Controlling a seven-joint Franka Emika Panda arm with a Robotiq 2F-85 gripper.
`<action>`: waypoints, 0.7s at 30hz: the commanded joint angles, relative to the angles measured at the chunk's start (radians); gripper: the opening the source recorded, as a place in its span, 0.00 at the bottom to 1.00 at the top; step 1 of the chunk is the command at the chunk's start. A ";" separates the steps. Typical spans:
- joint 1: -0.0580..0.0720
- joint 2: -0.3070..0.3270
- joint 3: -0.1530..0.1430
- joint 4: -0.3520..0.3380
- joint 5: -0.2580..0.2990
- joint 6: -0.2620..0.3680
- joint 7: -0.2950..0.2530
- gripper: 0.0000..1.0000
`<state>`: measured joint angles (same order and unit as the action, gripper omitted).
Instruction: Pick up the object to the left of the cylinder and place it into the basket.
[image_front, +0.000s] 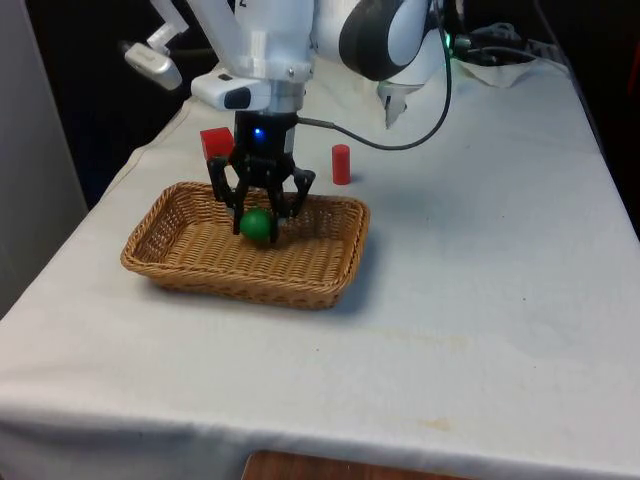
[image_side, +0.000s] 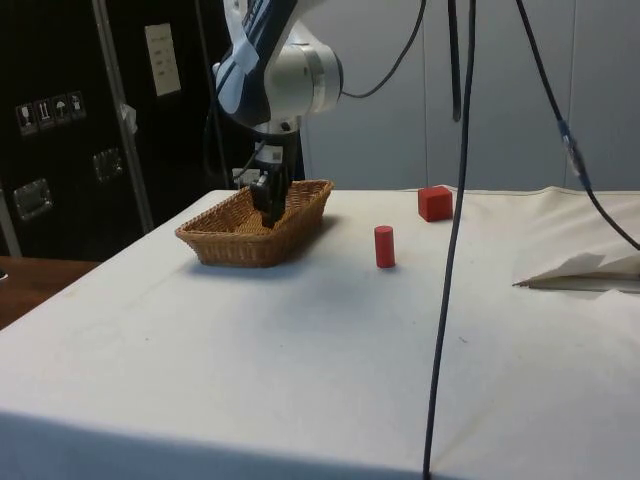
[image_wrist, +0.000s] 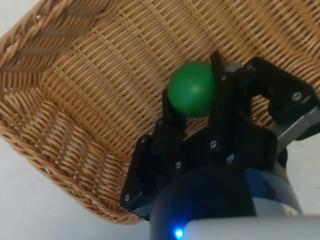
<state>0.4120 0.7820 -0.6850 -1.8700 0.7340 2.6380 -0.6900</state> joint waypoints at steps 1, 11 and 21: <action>-0.013 0.007 0.017 0.010 0.014 0.006 -0.009 0.00; -0.002 0.020 0.002 0.012 0.018 0.001 -0.005 0.00; 0.000 0.021 0.001 0.010 0.017 0.001 -0.003 0.93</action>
<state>0.4140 0.8030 -0.6860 -1.8600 0.7490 2.6380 -0.6920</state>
